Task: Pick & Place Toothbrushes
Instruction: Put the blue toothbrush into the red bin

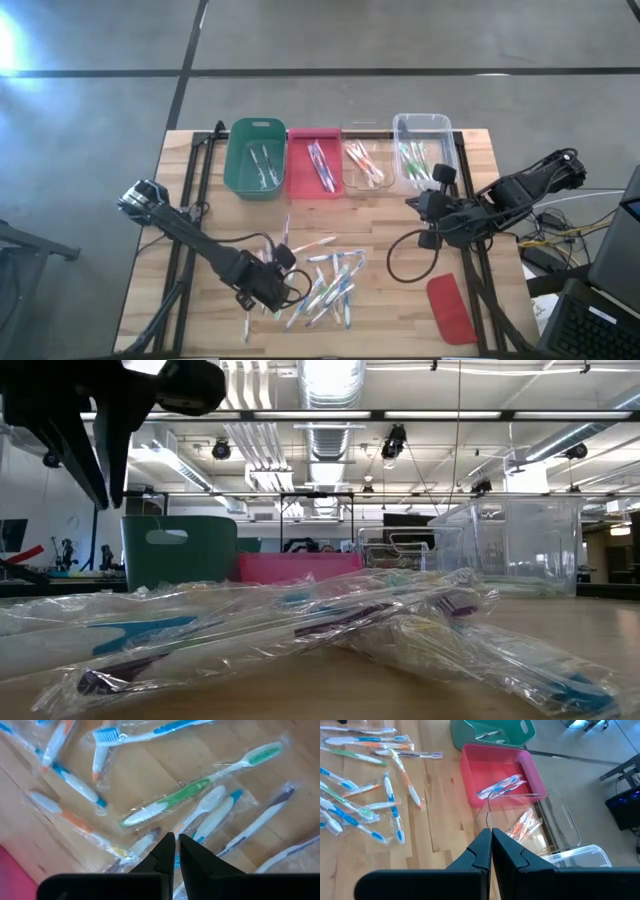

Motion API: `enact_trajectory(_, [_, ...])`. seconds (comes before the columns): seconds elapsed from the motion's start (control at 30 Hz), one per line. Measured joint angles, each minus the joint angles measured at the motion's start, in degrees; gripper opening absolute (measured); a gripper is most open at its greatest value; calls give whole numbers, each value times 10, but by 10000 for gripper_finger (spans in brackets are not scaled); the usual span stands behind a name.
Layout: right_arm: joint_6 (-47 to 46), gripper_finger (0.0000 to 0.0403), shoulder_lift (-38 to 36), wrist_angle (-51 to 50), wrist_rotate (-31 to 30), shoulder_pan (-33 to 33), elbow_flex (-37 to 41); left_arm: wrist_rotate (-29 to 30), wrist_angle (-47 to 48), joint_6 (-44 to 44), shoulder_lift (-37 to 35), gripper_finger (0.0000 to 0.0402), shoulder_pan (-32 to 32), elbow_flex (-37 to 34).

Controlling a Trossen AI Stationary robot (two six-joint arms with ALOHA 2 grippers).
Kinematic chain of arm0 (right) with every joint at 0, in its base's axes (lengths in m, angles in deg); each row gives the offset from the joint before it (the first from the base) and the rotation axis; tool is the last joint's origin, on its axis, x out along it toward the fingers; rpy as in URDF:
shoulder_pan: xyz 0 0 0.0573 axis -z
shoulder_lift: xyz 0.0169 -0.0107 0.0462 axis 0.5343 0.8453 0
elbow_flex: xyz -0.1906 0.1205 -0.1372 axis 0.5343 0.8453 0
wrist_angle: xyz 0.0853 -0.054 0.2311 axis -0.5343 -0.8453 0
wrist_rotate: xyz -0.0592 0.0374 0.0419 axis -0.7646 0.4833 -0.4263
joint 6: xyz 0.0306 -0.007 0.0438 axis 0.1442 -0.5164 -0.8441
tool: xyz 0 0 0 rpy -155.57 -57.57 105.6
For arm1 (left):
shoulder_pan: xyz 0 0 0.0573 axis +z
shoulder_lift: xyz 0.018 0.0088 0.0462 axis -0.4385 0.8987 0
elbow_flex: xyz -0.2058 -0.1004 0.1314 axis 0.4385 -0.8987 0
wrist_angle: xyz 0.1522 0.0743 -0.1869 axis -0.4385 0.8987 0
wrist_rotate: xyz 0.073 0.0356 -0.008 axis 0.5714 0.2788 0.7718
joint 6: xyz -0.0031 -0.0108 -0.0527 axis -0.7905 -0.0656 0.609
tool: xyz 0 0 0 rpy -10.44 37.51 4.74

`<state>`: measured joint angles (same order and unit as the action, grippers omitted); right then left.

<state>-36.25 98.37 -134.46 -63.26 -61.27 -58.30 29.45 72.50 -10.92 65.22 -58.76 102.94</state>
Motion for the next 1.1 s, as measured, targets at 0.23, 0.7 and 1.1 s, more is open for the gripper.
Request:
enact_trajectory(0.23, [0, 8, 0, 0, 0, 0, 2, -3, 0, 29, 9, 46, 0, -1])
enact_trajectory(0.7, [0, 8, 0, 0, 0, 0, 2, 7, 2, -40, 9, 99, 2, -14])
enact_trajectory(1.1, [4, 8, 0, 0, 0, 0, 2, 7, -39, -41, 9, 99, 3, -72])
